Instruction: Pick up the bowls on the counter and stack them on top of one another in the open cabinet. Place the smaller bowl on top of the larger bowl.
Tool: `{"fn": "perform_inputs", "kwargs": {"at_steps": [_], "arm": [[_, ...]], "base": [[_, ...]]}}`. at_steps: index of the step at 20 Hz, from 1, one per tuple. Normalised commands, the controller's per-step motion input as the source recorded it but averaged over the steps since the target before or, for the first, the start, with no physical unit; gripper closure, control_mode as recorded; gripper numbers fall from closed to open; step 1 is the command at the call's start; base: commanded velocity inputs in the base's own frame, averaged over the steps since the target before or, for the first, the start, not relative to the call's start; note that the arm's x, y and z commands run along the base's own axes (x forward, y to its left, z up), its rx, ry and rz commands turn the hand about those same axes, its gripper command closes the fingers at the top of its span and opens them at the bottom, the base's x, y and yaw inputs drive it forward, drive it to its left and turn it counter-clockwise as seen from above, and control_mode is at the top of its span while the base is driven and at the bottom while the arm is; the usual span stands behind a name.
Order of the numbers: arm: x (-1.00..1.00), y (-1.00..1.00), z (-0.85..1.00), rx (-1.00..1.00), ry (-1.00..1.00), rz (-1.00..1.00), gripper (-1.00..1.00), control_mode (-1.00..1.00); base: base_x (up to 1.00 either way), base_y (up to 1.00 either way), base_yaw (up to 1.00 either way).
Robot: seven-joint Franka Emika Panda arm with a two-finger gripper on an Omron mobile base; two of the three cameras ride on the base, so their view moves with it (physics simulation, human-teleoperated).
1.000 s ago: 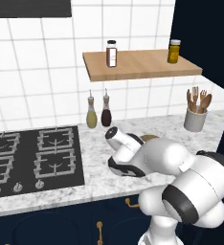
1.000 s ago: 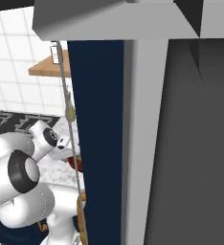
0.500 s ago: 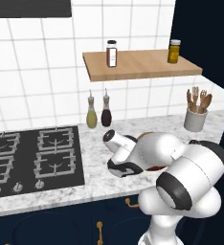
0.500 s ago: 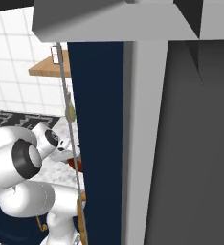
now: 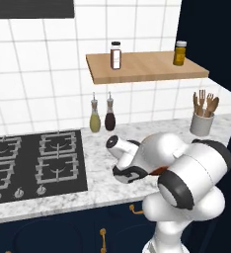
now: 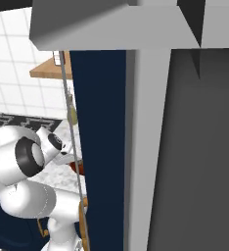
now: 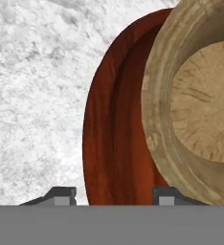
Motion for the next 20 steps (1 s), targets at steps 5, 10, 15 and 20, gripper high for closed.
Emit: {"fn": "perform_inputs", "kwargs": {"at_steps": [5, 10, 15, 20], "arm": [[-0.01, -0.01, -0.10, 0.00, -0.05, 0.00, 1.00, -1.00], [-0.29, 0.00, 0.59, 0.00, -0.17, 0.00, 1.00, -1.00], [-0.30, 0.01, 0.98, 0.00, -0.13, 0.00, 1.00, -1.00], [-0.35, 0.00, 0.97, 0.00, -0.16, 0.00, 1.00, -1.00]], "base": [[0.00, 0.00, 0.00], [0.00, 0.00, 0.00], [0.00, 0.00, 0.00], [0.00, 0.00, 0.00]]}}
